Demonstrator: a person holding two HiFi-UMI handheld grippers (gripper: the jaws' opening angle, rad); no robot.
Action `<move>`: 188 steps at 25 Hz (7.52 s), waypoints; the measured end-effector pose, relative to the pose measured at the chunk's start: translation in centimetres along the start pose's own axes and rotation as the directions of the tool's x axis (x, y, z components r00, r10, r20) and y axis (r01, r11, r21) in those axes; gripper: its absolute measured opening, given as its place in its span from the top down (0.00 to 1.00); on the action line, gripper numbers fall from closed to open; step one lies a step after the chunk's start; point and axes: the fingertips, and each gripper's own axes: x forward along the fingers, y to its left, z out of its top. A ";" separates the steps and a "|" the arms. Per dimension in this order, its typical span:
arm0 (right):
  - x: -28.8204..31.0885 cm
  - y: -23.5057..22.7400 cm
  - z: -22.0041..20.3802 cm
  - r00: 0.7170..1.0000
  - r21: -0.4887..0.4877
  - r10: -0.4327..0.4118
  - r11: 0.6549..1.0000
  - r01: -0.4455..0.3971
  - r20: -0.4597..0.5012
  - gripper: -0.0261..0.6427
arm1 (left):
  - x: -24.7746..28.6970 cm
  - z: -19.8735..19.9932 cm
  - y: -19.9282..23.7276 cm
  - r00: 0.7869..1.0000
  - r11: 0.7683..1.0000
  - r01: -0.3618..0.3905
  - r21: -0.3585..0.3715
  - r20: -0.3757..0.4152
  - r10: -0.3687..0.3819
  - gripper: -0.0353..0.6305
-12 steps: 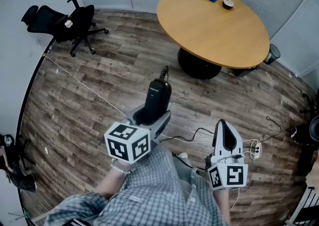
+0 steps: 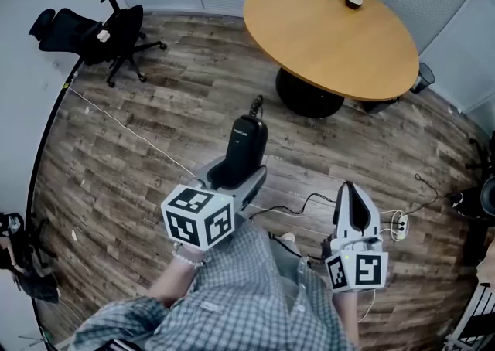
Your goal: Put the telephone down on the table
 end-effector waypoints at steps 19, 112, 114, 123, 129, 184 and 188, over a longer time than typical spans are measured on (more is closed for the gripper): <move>0.8 3.3 -0.7 0.996 0.013 -0.085 0.996 0.085 -0.006 0.95 | -1.0 1.3 3.0 0.999 0.996 0.048 0.078 0.002 -0.049 0.53; 40.8 -20.3 7.2 0.993 0.014 -0.120 0.993 0.120 -0.004 0.95 | 38.6 28.6 13.3 0.996 0.985 0.088 0.148 -0.041 -0.083 0.53; 41.3 -19.9 7.2 0.992 0.014 -0.126 0.992 0.126 -0.012 0.95 | 38.9 28.7 14.0 0.995 0.985 0.092 0.149 -0.050 -0.085 0.53; 42.4 -21.1 7.0 0.989 0.014 -0.141 0.990 0.141 -0.036 0.95 | 42.1 29.3 14.8 0.994 0.985 0.077 0.152 -0.088 -0.065 0.53; 43.4 -23.2 6.5 0.991 0.020 -0.127 0.992 0.128 -0.045 0.94 | 45.5 29.8 14.1 0.994 0.985 0.060 0.164 -0.104 -0.043 0.53; 45.6 -43.1 -1.6 0.948 0.163 -0.105 0.974 0.160 -0.302 0.94 | 86.6 28.6 18.8 0.849 0.904 -0.305 0.299 -0.345 0.401 0.53; 45.2 -43.3 -2.0 0.945 0.163 -0.115 0.972 0.171 -0.308 0.95 | 87.1 28.2 19.3 0.842 0.890 -0.320 0.324 -0.334 0.424 0.53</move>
